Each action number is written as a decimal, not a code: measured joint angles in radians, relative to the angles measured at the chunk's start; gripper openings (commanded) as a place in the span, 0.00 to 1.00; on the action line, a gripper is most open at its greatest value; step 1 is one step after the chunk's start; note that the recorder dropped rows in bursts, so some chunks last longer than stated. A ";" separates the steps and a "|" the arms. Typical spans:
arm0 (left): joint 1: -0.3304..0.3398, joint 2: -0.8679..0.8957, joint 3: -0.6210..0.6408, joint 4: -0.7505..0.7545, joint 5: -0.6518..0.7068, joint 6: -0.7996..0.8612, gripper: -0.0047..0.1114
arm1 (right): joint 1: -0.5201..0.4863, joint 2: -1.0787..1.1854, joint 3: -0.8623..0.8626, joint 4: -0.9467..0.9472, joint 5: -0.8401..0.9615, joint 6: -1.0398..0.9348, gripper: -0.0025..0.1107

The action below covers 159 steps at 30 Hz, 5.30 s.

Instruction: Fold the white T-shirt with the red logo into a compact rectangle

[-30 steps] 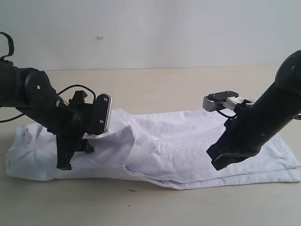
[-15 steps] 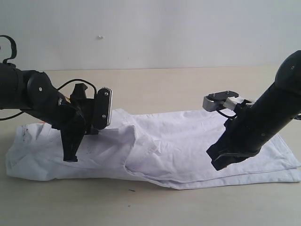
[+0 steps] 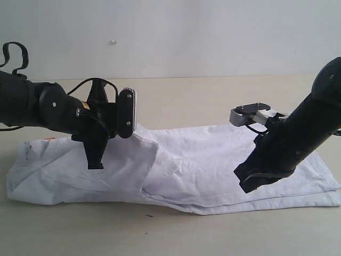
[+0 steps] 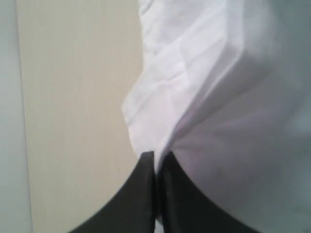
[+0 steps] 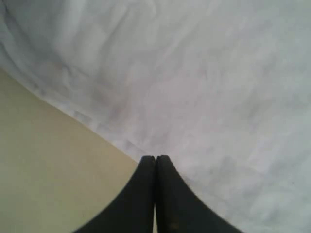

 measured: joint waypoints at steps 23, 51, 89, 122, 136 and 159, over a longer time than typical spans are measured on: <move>-0.011 0.052 -0.002 -0.209 -0.428 -0.037 0.51 | 0.000 0.000 0.000 0.002 0.021 0.000 0.02; 0.871 -0.082 -0.002 -0.707 0.653 -0.554 0.59 | 0.000 0.000 0.000 0.007 0.026 0.000 0.02; 0.619 0.190 -0.019 -0.646 0.898 -0.527 0.05 | 0.000 0.000 0.000 0.025 0.056 0.000 0.02; 0.738 -0.025 -0.174 -0.860 1.144 -0.634 0.04 | 0.000 0.000 0.000 -0.298 -0.170 0.331 0.02; 0.402 -0.026 -0.174 -1.150 1.138 -0.601 0.04 | 0.000 0.000 0.000 -0.307 -0.198 0.382 0.02; -0.069 0.172 -0.227 -1.395 0.755 -0.456 0.04 | 0.000 -0.213 0.000 -0.620 -0.317 0.741 0.02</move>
